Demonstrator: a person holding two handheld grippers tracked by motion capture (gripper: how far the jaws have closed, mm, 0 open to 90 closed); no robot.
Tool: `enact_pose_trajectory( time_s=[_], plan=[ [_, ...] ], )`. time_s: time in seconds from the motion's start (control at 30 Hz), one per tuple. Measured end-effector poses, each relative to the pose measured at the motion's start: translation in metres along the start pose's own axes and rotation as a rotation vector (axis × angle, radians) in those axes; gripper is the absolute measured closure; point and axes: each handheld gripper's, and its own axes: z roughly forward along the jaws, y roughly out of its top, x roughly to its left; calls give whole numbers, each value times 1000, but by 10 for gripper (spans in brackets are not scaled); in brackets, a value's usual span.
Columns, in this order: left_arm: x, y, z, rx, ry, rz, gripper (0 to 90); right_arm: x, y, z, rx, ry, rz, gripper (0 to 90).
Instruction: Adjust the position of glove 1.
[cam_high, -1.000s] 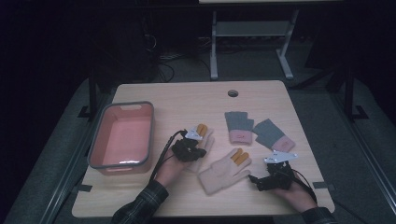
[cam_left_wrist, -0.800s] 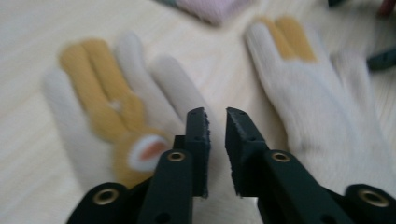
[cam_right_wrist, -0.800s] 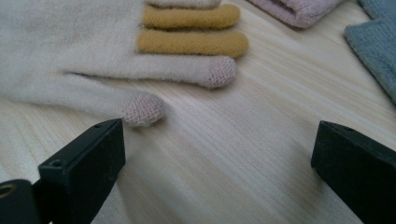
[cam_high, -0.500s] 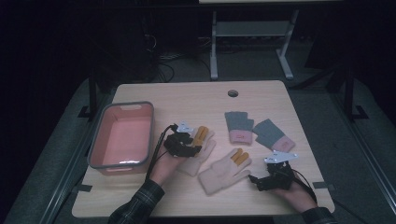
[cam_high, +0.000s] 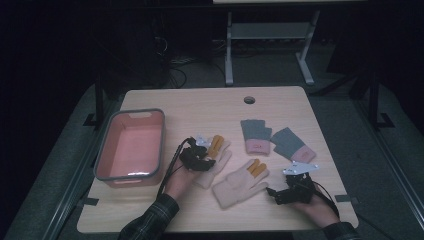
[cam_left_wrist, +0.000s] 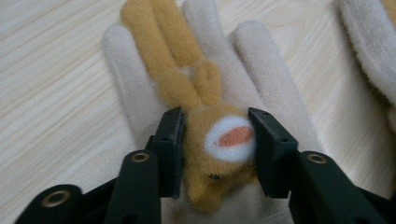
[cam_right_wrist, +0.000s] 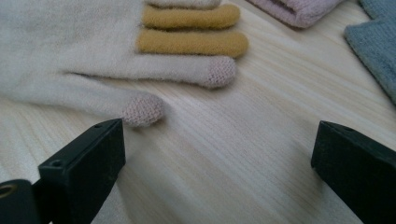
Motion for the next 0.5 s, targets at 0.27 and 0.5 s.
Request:
enact_pose_trajectory(
  time_s=[0.27,0.5],
  plan=[
    [5,4,-10,-47,-63,-10,646,0,0,0,0,0,0,23],
    [9,10,-30,-114,-123,-26,649,0,0,0,0,0,0,23]
  ],
)
